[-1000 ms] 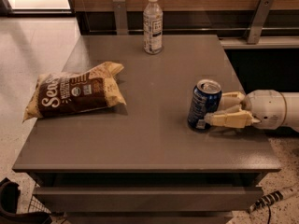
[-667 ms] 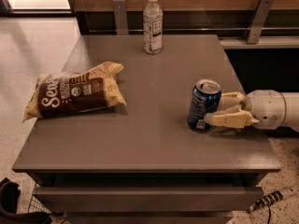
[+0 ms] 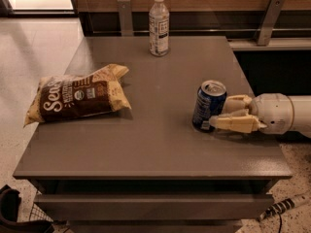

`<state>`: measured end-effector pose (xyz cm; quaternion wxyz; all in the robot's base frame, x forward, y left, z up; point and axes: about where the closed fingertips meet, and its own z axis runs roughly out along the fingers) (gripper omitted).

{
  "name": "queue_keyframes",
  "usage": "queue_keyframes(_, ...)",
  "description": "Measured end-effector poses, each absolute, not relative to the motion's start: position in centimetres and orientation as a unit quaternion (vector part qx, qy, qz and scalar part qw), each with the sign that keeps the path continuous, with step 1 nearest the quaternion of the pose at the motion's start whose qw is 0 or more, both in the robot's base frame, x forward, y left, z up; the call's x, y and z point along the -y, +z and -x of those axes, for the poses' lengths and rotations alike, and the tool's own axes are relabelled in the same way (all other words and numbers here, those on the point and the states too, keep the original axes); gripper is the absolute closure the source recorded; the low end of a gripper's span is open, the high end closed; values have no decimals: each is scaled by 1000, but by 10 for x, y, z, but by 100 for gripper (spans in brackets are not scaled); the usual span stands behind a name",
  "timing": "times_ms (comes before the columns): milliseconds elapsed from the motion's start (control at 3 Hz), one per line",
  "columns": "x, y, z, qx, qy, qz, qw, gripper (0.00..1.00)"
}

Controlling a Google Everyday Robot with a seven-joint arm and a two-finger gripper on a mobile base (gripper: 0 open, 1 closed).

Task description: Place pepsi can upright

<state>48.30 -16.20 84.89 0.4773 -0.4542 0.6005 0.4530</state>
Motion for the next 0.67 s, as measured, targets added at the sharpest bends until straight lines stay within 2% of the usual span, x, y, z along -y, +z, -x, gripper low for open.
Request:
queue_keyframes(333,160,849,-483,-599,454,455,477,0)
queue_keyframes(667,160,849,-483,-599,454,455,477,0)
